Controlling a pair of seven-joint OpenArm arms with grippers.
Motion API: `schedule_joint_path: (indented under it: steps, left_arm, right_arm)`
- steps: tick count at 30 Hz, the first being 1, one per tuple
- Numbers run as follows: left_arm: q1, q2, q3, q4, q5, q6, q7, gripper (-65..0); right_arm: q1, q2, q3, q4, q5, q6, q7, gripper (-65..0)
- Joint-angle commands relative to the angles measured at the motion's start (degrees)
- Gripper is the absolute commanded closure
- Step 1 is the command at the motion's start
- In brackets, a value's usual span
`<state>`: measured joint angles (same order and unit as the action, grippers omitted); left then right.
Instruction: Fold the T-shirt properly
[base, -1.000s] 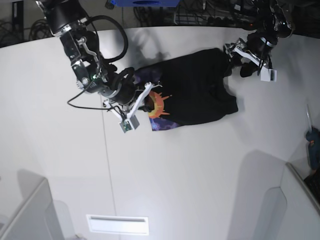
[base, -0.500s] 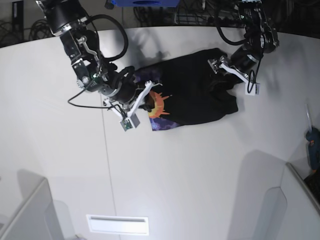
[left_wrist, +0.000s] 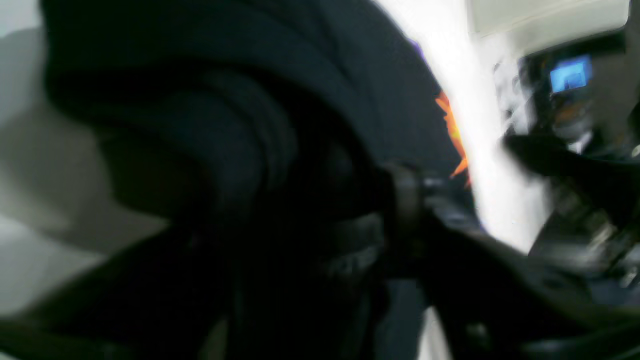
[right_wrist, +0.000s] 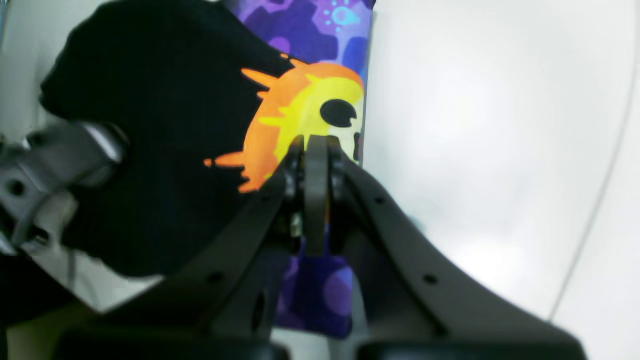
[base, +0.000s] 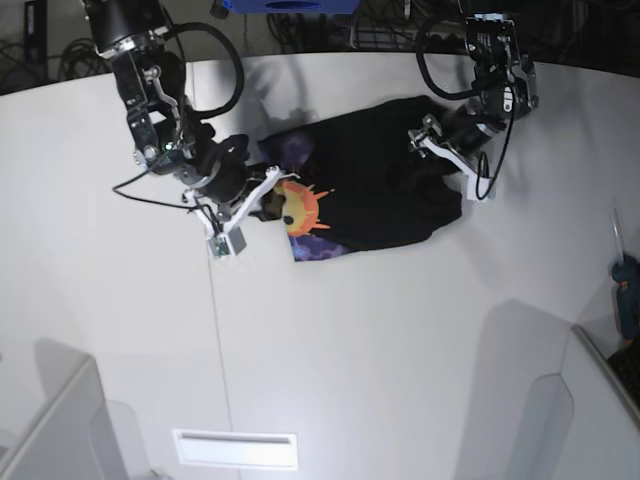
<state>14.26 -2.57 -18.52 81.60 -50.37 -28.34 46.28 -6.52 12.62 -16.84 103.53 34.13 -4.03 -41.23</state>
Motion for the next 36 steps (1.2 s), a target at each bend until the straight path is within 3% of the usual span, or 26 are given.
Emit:
schedule_joint_path:
  steps: [1, 4, 6, 12, 21, 29, 36]
  left_arm:
    - [0.8, 0.0, 0.2, -2.0, 1.8, 3.2, 2.8, -21.2]
    - [0.6, -1.6, 1.2, -2.2, 1.8, 5.1, 2.8, -5.4]
    - [0.6, -3.1, 2.7, -1.9, 1.8, 6.8, 2.8, 0.0]
    - [-1.7, -11.5, 12.9, -0.9, 1.8, 10.9, 2.8, 0.0]
    - [-11.3, -26.4, 35.3, -0.1, 1.9, 11.5, 2.9, 0.0]
    - [-21.5, -30.4, 49.7, 1.0, 1.9, 11.5, 2.9, 0.0]
    - [-32.4, -31.8, 63.2, 1.0, 2.0, 11.5, 2.9, 0.0]
  right_arm:
    - [-0.4, 0.3, 1.2, 1.7, 0.3, 0.6, 1.6, 0.0]
    - [-2.6, 0.3, 3.9, 2.7, 0.3, 0.6, 2.9, 0.0]
    - [-3.5, 0.3, 5.8, 2.9, 0.2, 2.0, 2.9, 0.0]
    - [-6.9, -0.2, 13.5, 3.1, 0.3, 7.1, 2.9, 0.0]
    - [-10.9, -0.2, 17.6, 3.1, 0.5, 7.7, 2.9, 0.0]
    - [-12.8, -0.3, 17.8, 3.1, 0.4, 7.2, 2.9, 0.0]
    - [-15.6, -3.2, 25.1, 3.1, 0.2, 7.2, 2.9, 0.0]
